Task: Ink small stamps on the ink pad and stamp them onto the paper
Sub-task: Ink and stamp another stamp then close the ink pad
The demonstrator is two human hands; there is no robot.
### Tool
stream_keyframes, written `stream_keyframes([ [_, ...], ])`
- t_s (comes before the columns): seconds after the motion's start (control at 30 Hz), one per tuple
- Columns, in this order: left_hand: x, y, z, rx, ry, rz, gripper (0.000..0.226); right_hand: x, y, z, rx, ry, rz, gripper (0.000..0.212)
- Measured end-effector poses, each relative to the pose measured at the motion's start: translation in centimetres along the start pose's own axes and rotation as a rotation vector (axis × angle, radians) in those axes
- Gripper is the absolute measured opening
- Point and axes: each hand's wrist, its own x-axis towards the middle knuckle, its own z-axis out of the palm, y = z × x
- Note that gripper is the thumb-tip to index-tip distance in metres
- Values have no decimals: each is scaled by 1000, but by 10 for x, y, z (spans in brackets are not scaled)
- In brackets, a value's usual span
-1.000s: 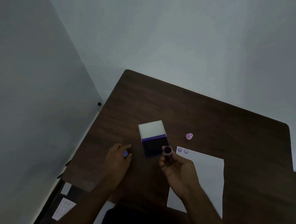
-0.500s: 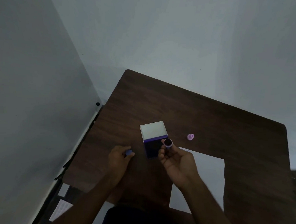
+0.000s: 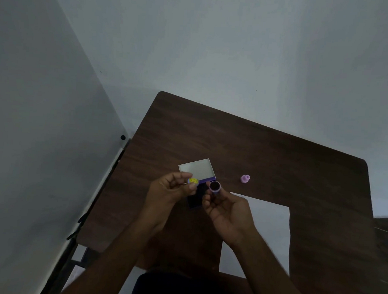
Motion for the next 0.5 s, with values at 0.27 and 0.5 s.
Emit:
stream_keyframes([
  [0.27,-3,-2,17,34,-50,80,40,-1,5,0,32,-8,10,36],
  [0.5,0,-7,22,128,12,222,36,1,7,1,-1,-42,-12,29],
])
